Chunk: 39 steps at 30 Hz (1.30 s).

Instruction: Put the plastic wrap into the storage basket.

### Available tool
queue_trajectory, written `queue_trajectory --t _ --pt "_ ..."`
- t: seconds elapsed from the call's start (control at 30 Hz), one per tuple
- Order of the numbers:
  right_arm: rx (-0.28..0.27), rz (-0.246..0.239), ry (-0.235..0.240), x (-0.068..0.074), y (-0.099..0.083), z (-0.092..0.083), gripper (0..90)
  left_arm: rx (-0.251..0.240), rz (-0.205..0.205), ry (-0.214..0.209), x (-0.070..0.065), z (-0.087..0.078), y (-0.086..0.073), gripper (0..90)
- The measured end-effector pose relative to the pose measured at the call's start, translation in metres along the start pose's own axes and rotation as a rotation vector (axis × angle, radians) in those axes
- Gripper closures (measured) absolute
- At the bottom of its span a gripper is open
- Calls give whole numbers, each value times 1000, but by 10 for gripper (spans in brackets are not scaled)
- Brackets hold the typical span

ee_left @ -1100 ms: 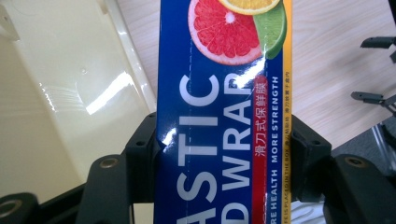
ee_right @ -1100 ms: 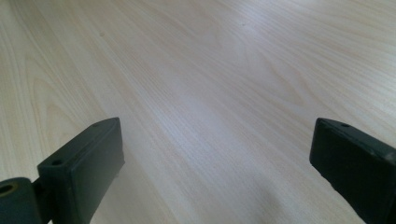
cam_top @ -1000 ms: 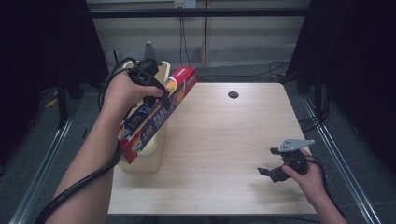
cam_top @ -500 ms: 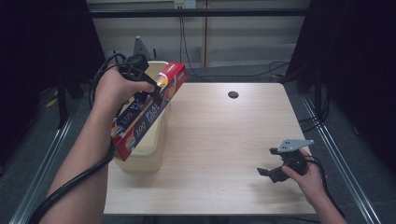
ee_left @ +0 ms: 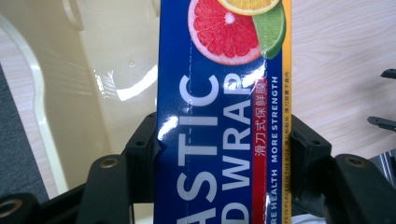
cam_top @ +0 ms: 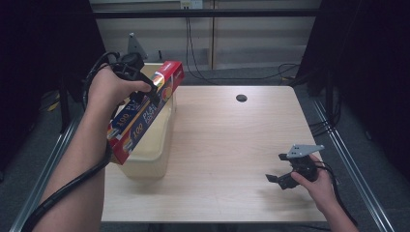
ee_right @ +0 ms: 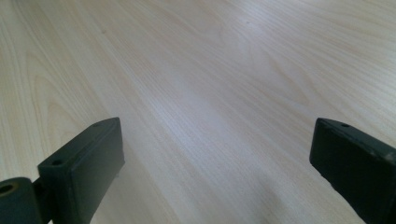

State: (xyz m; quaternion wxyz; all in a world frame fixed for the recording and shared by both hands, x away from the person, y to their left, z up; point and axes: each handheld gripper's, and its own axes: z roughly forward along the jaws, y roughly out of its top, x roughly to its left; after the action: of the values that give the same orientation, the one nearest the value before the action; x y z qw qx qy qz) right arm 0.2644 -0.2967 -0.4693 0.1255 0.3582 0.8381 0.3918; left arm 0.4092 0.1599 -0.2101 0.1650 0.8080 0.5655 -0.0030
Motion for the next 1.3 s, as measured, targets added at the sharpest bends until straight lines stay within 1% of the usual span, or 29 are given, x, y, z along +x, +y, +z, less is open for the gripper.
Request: queue_trajectory --t 0.03,0.07,0.17,0.2,0.27,0.37,0.4,0.5,0.53,0.57,0.67,0.7,0.73,0.77,0.83,0.87,0.9,0.93,0.97,1.03,1.1,1.13,1.17,1.2,1.3 --pt "-1 -2 -1 0 0 0 31 2 6 7 1 -1 0 403" --pt "1 -1 -4 0 0 0 31 3 -7 2 1 -1 0 404" --pt "0 -1 -1 0 0 -1 32 -2 -14 3 2 -1 -1 404" --pt "-4 1 -3 0 0 -1 31 -3 -10 7 3 -2 -1 403" --pt "-4 6 1 0 0 -1 31 -14 -30 15 6 -4 -1 403" --pt "-5 7 0 0 0 -1 31 -13 -28 25 8 -6 -1 403" --pt "-4 7 0 0 0 -1 31 -17 -48 25 10 -6 -1 403" --pt "-3 5 0 0 0 -1 31 -25 -50 34 13 -7 -2 403" --pt "-4 3 -2 0 0 0 32 -28 -57 42 16 -7 -2 403" --pt "-4 2 0 0 0 0 31 -34 -65 39 17 -6 -3 403" --pt "-1 1 -3 0 0 0 31 -35 -82 47 20 -5 -4 403" --pt "-3 2 0 0 0 0 31 -35 -84 58 20 -4 -4 404" --pt "0 3 -2 0 0 0 31 -35 -84 58 20 -4 -4 403" --pt "-2 3 1 1 0 0 31 -41 -88 75 22 -2 -4 403" --pt "-1 3 0 1 0 0 31 -40 -92 75 24 -1 -4 403" --pt "1 6 4 1 0 0 32 -38 -109 80 26 1 -5 403" --pt "1 6 4 1 0 0 32 -38 -109 80 26 1 -5 403" --pt "-2 4 3 1 0 0 32 -35 -121 96 28 4 -5 403" --pt "-2 3 -2 1 0 0 32 -38 -136 97 28 5 -6 403" --pt "1 1 -4 0 0 0 32 -37 -145 100 31 6 -6 403" --pt "-1 3 -3 0 0 0 32 -33 -146 100 33 7 -7 403" --pt "-3 4 0 0 0 -1 32 -33 -153 105 34 9 -8 403" --pt "-2 6 0 0 0 -1 32 -27 -147 108 36 9 -8 403" --pt "-2 6 0 0 0 -1 32 -27 -155 107 36 11 -9 403" --pt "0 3 0 0 0 -1 32 -19 -158 107 37 13 -10 403"
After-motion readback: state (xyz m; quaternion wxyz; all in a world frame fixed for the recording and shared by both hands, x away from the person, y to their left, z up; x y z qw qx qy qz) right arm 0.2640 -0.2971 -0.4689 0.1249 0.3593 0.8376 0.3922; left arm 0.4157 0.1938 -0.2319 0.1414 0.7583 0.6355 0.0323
